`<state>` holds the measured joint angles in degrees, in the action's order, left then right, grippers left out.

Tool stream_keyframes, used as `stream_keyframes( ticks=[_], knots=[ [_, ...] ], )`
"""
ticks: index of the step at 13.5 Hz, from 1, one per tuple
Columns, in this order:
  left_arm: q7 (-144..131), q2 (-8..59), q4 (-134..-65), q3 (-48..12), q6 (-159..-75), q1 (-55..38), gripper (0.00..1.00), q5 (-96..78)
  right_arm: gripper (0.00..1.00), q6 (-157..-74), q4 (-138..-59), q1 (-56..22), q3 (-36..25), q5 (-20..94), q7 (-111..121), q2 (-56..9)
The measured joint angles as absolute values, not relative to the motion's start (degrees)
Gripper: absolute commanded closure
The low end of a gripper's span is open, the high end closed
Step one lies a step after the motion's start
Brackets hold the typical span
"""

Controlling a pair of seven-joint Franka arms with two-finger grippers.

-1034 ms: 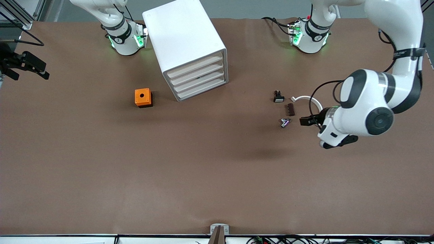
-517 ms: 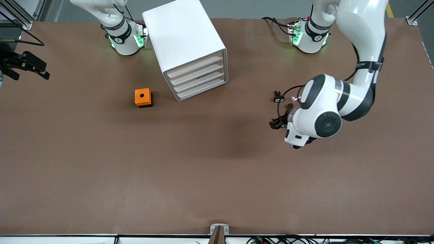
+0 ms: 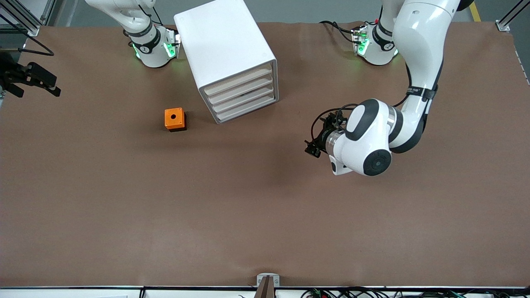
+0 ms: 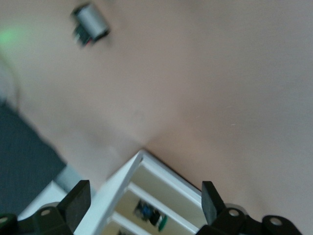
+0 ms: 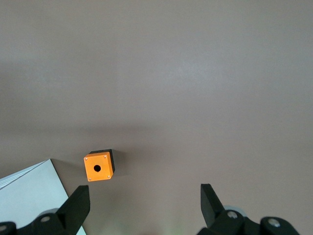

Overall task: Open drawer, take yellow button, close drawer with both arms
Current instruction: 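Reach the left gripper toward the white cabinet's drawer handle, then grasp the drawer handle with the left gripper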

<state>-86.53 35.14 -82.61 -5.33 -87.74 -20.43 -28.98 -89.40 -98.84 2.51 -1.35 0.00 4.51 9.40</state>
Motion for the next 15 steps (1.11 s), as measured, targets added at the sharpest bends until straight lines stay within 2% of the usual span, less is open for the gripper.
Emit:
stream_keyframes(
  ticks=[6,14,15],
  knots=[
    [-110.67,38.37,-81.59,-5.69,-76.49,-20.52,0.0,-41.89,0.0,-89.32,-98.84,2.51,-1.35,0.0,4.51,9.4],
    [-126.62,43.19,-81.29,-7.12,-74.34,-24.39,0.01,-54.11,0.0,-89.15,-98.84,2.57,-1.45,0.0,4.51,9.4],
    [-126.98,43.6,-81.27,-7.12,-74.33,-25.32,0.24,-55.15,0.0,-89.15,-98.84,2.57,-1.45,0.0,4.51,9.4]
  ],
)
